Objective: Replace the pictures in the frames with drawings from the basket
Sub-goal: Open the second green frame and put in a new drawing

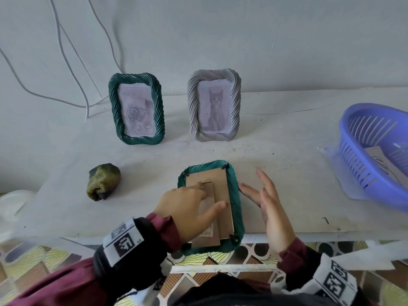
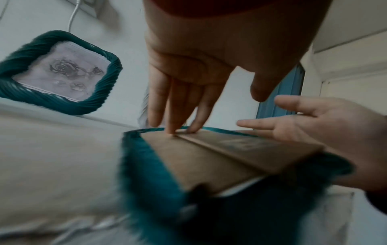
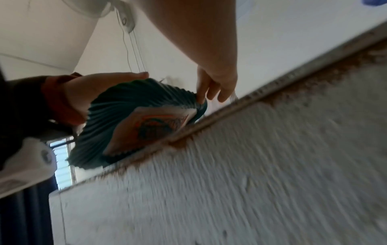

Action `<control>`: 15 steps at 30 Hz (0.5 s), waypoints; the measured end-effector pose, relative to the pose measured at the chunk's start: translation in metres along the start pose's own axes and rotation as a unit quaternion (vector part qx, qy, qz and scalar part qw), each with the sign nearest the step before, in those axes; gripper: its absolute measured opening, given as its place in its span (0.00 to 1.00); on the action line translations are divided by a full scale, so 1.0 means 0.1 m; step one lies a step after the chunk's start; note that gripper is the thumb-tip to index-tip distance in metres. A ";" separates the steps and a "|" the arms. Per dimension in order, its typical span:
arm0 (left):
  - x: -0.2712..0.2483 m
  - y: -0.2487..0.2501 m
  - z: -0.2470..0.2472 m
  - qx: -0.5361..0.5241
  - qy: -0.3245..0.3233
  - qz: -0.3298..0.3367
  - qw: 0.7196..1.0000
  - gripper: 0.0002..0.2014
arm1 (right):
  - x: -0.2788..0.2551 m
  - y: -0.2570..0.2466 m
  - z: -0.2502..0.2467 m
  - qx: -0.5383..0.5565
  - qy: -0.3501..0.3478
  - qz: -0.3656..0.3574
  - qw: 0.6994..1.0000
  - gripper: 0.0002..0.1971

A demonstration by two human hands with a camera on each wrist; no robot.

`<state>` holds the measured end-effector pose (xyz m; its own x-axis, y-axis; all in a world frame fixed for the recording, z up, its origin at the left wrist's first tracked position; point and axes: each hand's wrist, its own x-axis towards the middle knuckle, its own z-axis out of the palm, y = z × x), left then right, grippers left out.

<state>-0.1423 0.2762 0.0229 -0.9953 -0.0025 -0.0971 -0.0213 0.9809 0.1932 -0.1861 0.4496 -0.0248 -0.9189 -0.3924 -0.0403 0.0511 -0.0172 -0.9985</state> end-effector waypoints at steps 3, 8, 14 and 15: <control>-0.03 0.17 -0.11 -0.026 0.024 -0.036 0.999 0.50 | 0.06 -0.14 0.01 0.054 -0.045 -0.021 0.997 0.46; -0.02 0.22 -0.31 -0.051 0.010 -0.090 0.995 0.41 | 0.15 -0.29 0.15 0.038 -0.104 -0.045 0.993 0.43; -0.04 -0.13 -0.44 -0.318 0.103 -0.128 0.934 0.06 | 0.20 -0.10 0.17 -0.063 -0.067 -0.025 0.995 0.27; -0.03 -0.18 -0.41 -0.381 0.115 -0.135 0.907 0.07 | 0.18 -0.07 0.17 -0.096 -0.067 -0.021 0.993 0.24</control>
<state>-0.1425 0.2510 0.0597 -0.9355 -0.3495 -0.0523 -0.2398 0.5193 0.8203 -0.1966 0.4269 -0.0181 -0.8577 -0.5140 -0.0064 -0.0735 0.1348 -0.9881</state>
